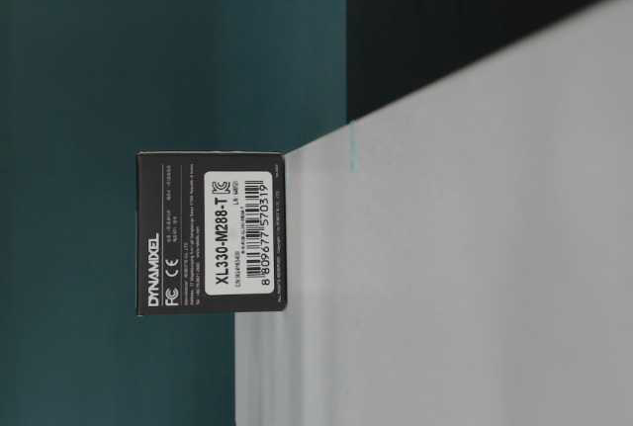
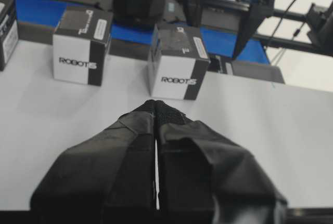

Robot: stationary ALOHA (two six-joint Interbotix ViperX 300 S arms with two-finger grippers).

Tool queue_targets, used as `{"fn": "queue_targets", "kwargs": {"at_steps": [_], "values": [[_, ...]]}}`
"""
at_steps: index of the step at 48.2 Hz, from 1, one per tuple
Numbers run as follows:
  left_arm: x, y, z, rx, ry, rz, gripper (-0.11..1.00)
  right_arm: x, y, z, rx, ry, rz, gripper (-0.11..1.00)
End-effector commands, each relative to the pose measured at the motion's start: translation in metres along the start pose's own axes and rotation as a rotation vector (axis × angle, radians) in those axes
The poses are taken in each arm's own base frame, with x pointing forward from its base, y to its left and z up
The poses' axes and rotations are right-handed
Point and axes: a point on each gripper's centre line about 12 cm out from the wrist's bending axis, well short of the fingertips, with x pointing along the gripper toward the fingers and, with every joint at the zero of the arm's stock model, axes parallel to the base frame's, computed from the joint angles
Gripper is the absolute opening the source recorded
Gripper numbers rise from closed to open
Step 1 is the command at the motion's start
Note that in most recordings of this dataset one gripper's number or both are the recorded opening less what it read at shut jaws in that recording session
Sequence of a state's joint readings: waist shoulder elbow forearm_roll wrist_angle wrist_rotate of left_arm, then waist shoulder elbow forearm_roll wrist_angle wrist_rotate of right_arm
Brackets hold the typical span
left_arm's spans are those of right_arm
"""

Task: Place the box from the black base onto the white base.
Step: 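Lower the open right gripper around the black box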

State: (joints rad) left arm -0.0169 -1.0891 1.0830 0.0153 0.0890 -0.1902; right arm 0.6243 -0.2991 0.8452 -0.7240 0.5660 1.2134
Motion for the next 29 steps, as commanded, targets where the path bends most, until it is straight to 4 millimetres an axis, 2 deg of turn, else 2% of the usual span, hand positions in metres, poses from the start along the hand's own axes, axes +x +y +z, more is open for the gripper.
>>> {"fn": "queue_targets", "kwargs": {"at_steps": [1,12,29], "values": [[0.000,-0.002,0.010,-0.001,-0.025,-0.006,-0.03,0.002,0.000,0.002,-0.004,-0.017,0.006,0.99],[0.000,-0.003,0.011,-0.003,-0.027,-0.008,-0.03,0.007,0.003,0.002,-0.002,-0.035,0.042,0.99],[0.001,-0.003,0.012,-0.004,-0.028,-0.008,-0.03,0.019,-0.005,0.002,-0.018,-0.025,0.007,0.99]]}}
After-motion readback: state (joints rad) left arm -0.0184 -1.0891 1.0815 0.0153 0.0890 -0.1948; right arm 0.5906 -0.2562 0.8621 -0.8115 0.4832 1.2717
